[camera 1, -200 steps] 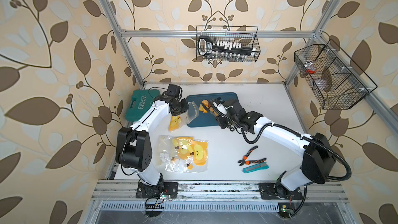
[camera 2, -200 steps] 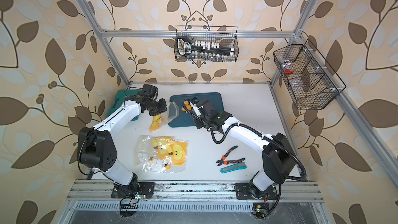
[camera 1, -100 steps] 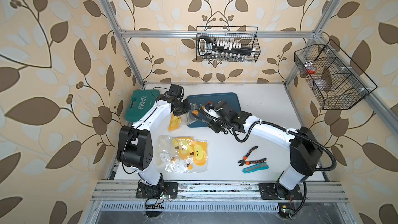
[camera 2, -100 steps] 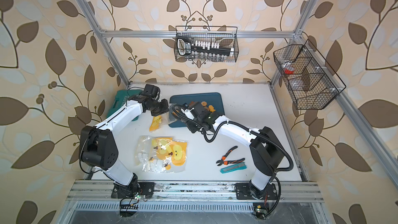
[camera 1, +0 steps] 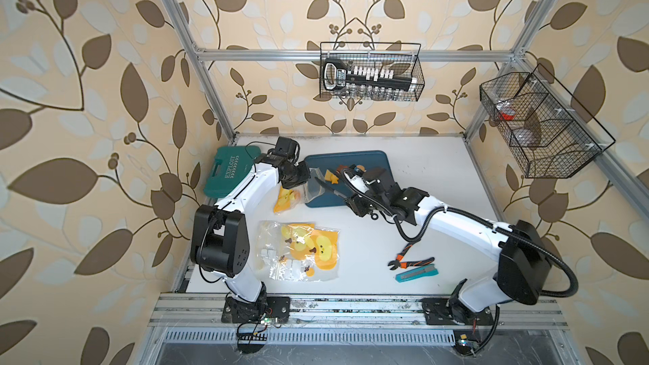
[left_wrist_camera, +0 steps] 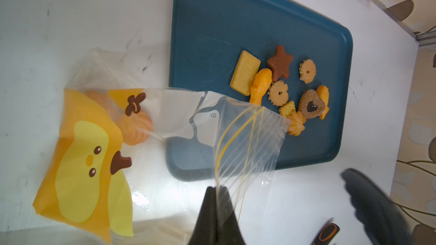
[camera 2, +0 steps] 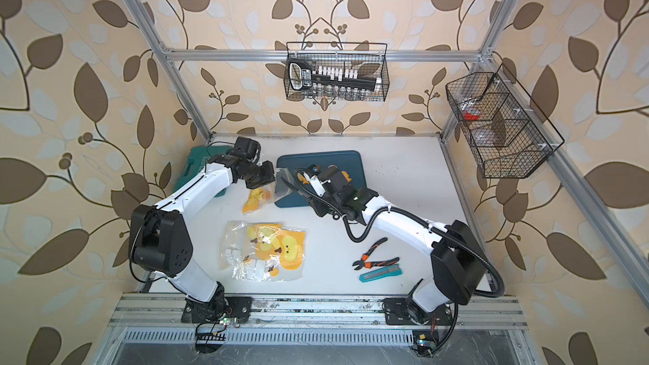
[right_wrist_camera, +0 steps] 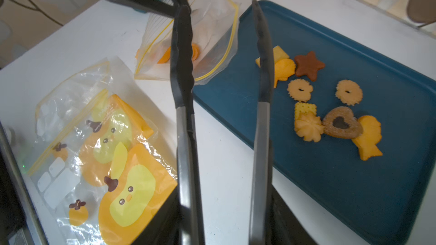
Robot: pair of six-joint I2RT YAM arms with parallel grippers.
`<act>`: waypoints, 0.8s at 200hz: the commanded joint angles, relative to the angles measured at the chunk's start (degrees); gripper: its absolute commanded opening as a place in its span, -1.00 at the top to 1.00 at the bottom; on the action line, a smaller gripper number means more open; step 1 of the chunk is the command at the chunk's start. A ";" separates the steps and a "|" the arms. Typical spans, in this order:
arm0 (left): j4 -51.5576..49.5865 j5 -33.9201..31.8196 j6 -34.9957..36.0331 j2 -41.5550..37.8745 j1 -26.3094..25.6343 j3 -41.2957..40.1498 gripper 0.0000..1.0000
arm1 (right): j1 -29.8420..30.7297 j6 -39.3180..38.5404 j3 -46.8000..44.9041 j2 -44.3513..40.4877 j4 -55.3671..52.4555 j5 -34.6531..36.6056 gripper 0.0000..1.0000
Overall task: Put the cookies into a resealable bag to prevent moisture
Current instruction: Place the cookie in the ziploc bag.
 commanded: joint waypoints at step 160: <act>1.91 -6.45 0.06 -7.67 -0.38 -2.35 1.00 | -1.66 6.71 12.12 23.11 -7.09 5.15 0.08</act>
